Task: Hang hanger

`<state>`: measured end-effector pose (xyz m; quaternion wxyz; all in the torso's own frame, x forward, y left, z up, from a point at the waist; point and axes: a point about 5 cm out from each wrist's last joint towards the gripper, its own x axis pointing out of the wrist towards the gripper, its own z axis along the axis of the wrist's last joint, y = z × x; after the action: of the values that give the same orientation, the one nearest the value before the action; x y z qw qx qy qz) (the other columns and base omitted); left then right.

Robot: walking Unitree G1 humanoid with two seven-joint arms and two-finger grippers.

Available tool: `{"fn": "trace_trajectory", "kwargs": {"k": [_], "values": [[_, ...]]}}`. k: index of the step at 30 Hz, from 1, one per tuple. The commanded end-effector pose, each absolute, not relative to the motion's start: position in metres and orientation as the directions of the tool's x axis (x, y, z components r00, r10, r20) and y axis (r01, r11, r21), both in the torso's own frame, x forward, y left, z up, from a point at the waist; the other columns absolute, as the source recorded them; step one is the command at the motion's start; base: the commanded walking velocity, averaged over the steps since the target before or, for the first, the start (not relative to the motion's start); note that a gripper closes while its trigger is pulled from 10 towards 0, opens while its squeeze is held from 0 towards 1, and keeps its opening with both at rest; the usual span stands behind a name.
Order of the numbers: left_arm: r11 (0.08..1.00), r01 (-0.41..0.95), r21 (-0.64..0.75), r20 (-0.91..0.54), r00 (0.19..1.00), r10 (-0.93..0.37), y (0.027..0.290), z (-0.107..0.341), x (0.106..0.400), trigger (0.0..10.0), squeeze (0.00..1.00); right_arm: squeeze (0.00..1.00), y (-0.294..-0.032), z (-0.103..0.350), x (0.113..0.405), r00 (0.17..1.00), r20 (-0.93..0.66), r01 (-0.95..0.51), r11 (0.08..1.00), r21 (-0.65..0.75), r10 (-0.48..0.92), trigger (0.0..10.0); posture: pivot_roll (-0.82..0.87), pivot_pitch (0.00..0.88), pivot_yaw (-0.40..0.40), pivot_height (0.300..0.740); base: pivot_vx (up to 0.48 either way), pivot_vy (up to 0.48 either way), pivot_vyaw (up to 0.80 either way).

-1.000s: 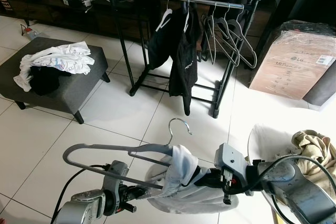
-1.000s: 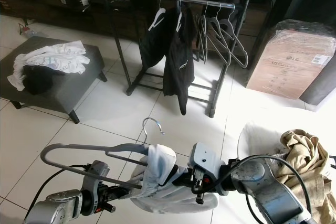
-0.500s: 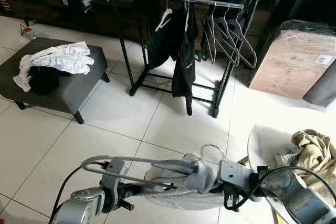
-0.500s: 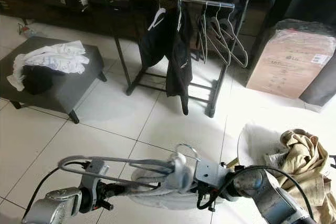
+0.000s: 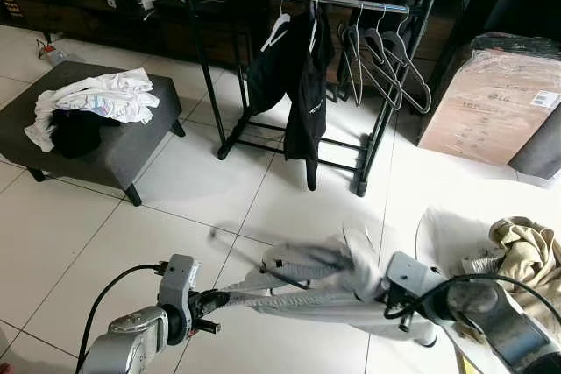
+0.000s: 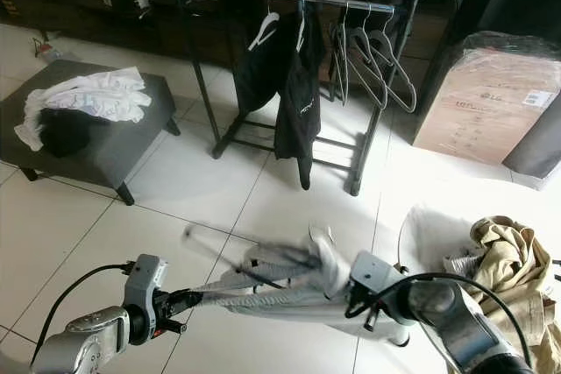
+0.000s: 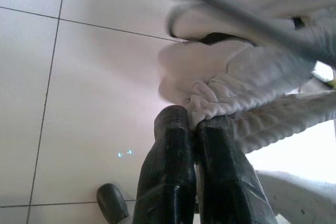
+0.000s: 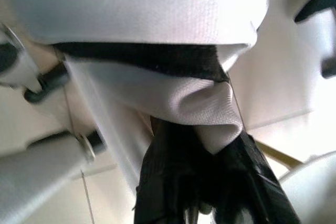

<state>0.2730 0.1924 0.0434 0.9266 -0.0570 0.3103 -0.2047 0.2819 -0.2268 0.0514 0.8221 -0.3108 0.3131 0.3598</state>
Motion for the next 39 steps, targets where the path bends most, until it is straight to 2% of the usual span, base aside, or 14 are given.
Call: {"fn": "trace_trajectory", "kwargs": {"k": [1,8,12,15,19,25,27,29,31,34,35,37,39], "values": [[0.956,0.224,-0.188,-0.574,0.765,-0.292,0.219,0.041,0.268,0.0,0.00,0.00,-0.266,0.056,0.281,0.604,-0.750,-0.718,0.593,-0.366,0.269,0.0,-0.09,0.194,-0.022,0.740,0.000,0.000,0.00],[0.962,0.203,-0.181,-0.567,0.778,-0.271,0.220,0.043,0.269,0.0,0.00,0.00,-0.265,0.058,0.275,0.581,-0.717,-0.767,0.554,-0.324,0.385,0.0,-0.09,0.199,-0.020,0.740,0.000,0.000,0.00],[0.974,0.173,-0.146,-0.590,0.775,-0.226,0.226,0.040,0.268,0.0,0.00,0.00,-0.262,0.066,0.276,0.572,-0.659,-0.778,0.577,-0.248,0.488,0.0,-0.09,0.201,-0.019,0.740,0.000,0.000,0.00],[0.979,0.159,-0.127,-0.601,0.773,-0.203,0.230,0.038,0.267,0.0,0.00,0.00,-0.265,0.066,0.271,0.530,-0.680,-0.821,0.506,-0.263,0.507,0.0,-0.09,0.205,-0.017,0.740,0.000,0.000,0.00],[0.982,0.158,-0.105,-0.606,0.773,-0.189,0.231,0.039,0.267,0.0,0.00,0.00,-0.273,0.061,0.264,0.457,-0.761,-0.874,0.390,-0.289,0.460,0.0,-0.09,0.205,-0.016,0.740,0.000,0.000,0.00],[0.985,0.142,-0.099,-0.615,0.769,-0.173,0.231,0.036,0.267,0.0,0.00,0.00,-0.265,0.068,0.266,0.449,-0.700,-0.880,0.412,-0.237,0.555,0.0,-0.09,0.205,-0.015,0.740,0.000,0.000,0.00],[0.986,0.137,-0.096,-0.617,0.769,-0.167,0.232,0.035,0.267,0.0,0.00,0.00,-0.262,0.068,0.264,0.422,-0.708,-0.898,0.370,-0.239,0.566,0.0,-0.09,0.207,-0.015,0.740,0.000,0.000,0.00],[0.986,0.135,-0.094,-0.616,0.770,-0.164,0.232,0.035,0.267,0.0,0.00,0.00,-0.263,0.067,0.262,0.405,-0.725,-0.909,0.335,-0.250,0.558,0.0,-0.09,0.207,-0.015,0.740,0.000,0.000,0.00],[0.987,0.133,-0.092,-0.618,0.770,-0.162,0.233,0.036,0.267,0.0,0.00,0.00,-0.269,0.062,0.260,0.391,-0.777,-0.918,0.270,-0.291,0.493,0.0,-0.08,0.209,-0.013,0.740,0.000,0.000,0.00],[0.989,0.128,-0.073,-0.631,0.762,-0.145,0.236,0.034,0.265,0.0,0.00,0.00,-0.278,0.060,0.259,0.385,-0.821,-0.922,0.218,-0.320,0.422,0.0,-0.08,0.210,-0.014,0.740,0.000,0.000,0.00],[0.992,0.113,-0.061,-0.637,0.761,-0.126,0.238,0.033,0.265,0.0,0.00,0.00,-0.287,0.058,0.259,0.386,-0.860,-0.922,0.161,-0.352,0.334,0.0,-0.08,0.211,-0.014,0.740,0.000,0.000,0.00],[0.993,0.105,-0.058,-0.636,0.763,-0.118,0.238,0.033,0.265,0.0,0.00,0.00,-0.295,0.058,0.260,0.402,-0.880,-0.915,0.116,-0.385,0.253,0.0,-0.08,0.211,-0.015,0.740,0.000,0.000,0.00],[0.993,0.106,-0.059,-0.635,0.763,-0.120,0.237,0.033,0.266,0.0,0.00,0.00,-0.296,0.059,0.262,0.426,-0.875,-0.905,0.117,-0.409,0.230,0.0,-0.08,0.212,-0.015,0.740,0.000,0.000,0.00]]}}
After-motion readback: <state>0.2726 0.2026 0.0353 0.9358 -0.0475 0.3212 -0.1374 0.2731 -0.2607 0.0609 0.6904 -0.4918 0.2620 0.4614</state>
